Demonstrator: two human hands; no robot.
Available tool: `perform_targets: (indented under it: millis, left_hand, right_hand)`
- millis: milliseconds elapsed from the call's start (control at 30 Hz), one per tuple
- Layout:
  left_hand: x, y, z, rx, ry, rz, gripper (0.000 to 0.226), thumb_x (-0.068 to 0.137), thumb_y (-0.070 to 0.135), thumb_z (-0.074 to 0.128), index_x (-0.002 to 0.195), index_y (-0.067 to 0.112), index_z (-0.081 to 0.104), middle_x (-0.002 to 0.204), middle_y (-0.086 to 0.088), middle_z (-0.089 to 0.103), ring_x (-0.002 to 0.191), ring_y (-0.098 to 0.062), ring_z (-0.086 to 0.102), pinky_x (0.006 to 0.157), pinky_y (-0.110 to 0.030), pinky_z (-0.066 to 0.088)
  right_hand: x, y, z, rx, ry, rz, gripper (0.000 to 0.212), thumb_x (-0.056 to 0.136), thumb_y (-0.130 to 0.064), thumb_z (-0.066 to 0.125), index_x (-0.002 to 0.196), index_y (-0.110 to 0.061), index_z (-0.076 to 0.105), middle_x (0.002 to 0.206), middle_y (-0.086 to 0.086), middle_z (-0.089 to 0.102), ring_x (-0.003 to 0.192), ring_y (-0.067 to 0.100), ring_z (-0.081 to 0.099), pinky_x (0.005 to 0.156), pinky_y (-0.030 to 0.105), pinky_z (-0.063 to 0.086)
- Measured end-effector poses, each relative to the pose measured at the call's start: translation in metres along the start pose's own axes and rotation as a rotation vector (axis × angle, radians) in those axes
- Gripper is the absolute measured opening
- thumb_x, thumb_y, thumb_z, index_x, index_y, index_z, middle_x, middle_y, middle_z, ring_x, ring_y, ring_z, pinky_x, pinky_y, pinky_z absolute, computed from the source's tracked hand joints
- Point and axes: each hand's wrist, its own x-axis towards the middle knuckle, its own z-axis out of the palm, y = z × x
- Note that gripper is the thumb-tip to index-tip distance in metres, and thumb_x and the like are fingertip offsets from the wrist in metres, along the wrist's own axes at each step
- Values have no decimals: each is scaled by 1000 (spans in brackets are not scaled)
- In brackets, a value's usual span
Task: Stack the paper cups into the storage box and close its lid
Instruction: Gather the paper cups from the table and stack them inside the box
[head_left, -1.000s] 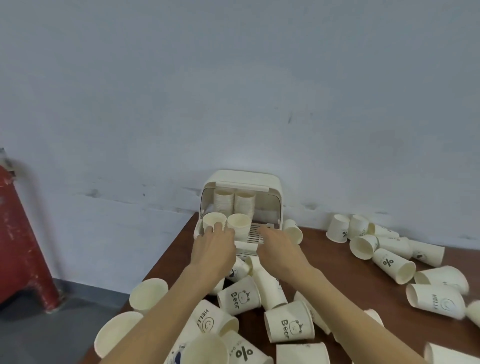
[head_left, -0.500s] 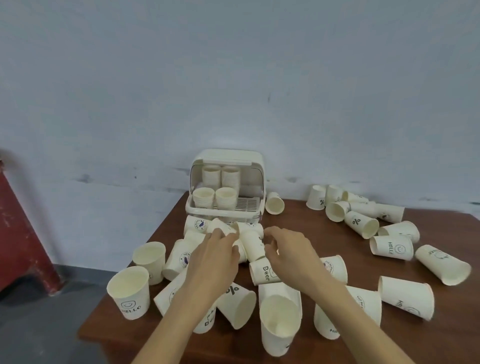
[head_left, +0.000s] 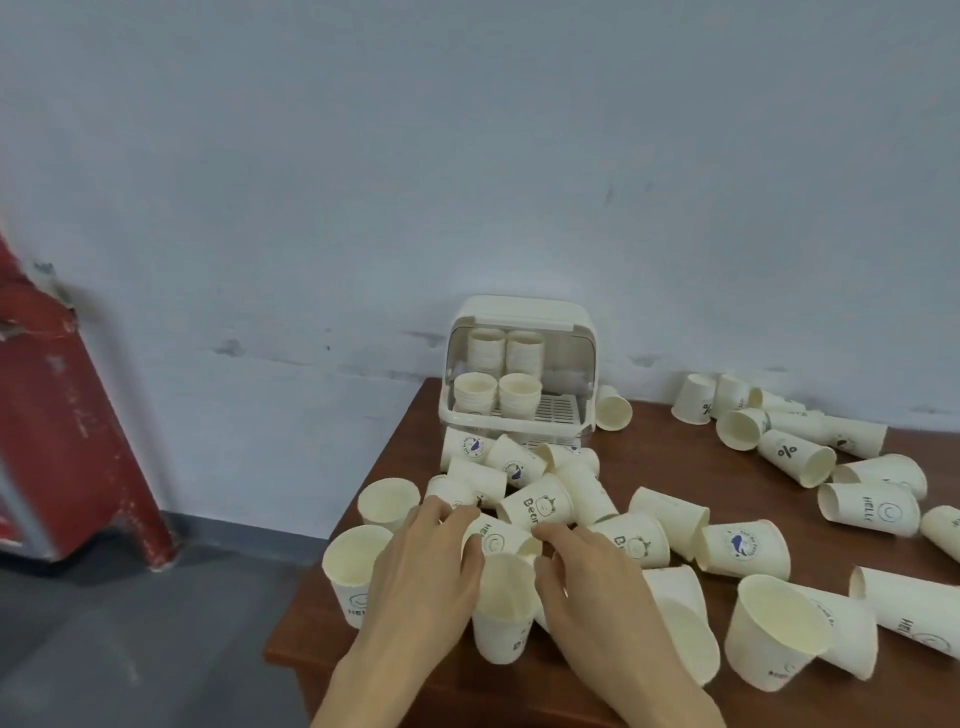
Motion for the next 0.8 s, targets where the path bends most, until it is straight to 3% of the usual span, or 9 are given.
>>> perform_targets:
  millis: [233,367,500,567,700,800]
  left_hand:
    - [-19,-37,-23,66,23,-31,27,97,33,42,121,34,55,108,14,48,97,-6,47,76,-21,43]
    - [-30,-54,-25,162,51,-53,26,95,32,46,118,30,59,107,11,47,99,-8,43,88,-23,40]
    - [-37,-65,-19,219,81,-105,27,92,32,52,116,27,64,107,8,50,103,-12,45,91,-27,37]
    - [-39,-68,-14,244,79,-135,26,91,31,54,114,26,65,107,7,51,104,-12,45,93,-27,37]
    - [-40,-71,-4,295,66,-159,18,90,27,58,103,24,70,102,5,53,100,-15,47,89,-29,39]
    - [-39,-75,4,295,126,-164,7,74,17,77,79,21,74,85,4,53,83,-17,52,74,-32,46]
  right_hand:
    - [-17,-34,22,-159,-229,97,31,98,-38,35,126,-34,48,118,-5,62,112,20,55,90,37,41]
    - [-26,-38,34,-235,-275,150,25,98,-32,35,117,-28,51,110,1,62,106,25,57,91,39,43]
    - [-28,-35,39,-265,-278,139,10,95,-20,37,95,-24,47,103,2,62,98,25,58,71,33,35]
    - [-28,-34,38,-260,-285,140,9,94,-19,38,94,-23,46,102,2,62,95,24,59,68,32,35]
    - [-28,-32,37,-243,-274,119,9,95,-19,38,93,-23,45,99,0,63,92,21,60,65,31,36]
    - [-28,-33,35,-217,-254,103,15,95,-20,38,102,-23,51,101,0,63,94,21,60,66,32,36]
